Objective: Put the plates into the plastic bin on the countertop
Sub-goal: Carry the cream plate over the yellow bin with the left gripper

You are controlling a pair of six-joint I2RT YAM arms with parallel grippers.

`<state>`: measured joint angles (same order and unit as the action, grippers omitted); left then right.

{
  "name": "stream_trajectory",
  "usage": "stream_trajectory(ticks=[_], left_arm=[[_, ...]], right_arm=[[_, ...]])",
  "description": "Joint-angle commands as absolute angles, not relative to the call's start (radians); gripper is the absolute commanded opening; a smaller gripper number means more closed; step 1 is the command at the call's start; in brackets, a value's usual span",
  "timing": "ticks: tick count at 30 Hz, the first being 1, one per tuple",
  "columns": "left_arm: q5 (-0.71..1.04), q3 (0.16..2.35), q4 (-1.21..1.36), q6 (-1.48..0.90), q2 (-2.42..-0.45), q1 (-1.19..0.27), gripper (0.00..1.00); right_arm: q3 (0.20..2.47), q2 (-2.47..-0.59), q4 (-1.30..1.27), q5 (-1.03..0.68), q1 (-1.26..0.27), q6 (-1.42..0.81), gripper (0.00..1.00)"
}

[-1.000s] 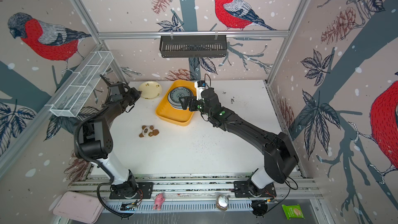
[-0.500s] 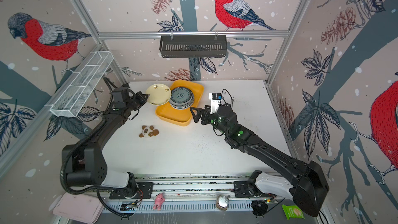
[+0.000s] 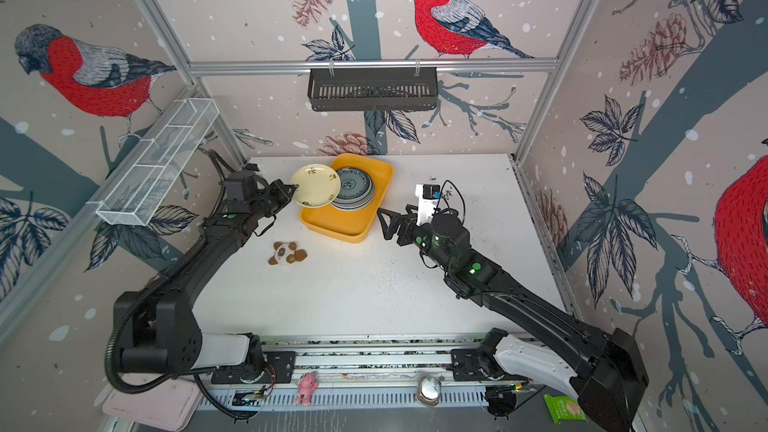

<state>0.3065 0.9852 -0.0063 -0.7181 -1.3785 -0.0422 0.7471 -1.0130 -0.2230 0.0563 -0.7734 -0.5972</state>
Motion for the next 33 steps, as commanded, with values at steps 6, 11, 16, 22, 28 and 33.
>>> stream_trajectory(ticks=[6,11,16,22,28,33], left_arm=[[0.26,1.054,0.01,-0.736,-1.418,-0.085,0.0],[0.248,1.069,0.011,-0.741,-1.432,-0.102,0.0],[0.235,1.094,0.002,-0.738,-1.458,-0.125,0.0],[0.228,1.134,0.019,-0.746,-1.522,-0.166,0.0],[0.227,1.203,0.027,-0.757,-1.637,-0.201,0.0],[0.219,1.277,0.036,-0.763,-1.744,-0.21,0.0]], right_arm=[[0.696,-0.958,-0.238,0.054,-0.719,-0.606,1.0],[0.674,-0.922,-0.23,0.031,-0.674,-0.61,1.0],[0.652,-0.888,-0.205,0.009,-0.622,-0.613,1.0],[0.635,-0.855,-0.188,-0.019,-0.564,-0.618,1.0],[0.639,-0.852,-0.181,-0.035,-0.523,-0.607,1.0],[0.629,-0.853,-0.187,-0.039,-0.506,-0.619,1.0]])
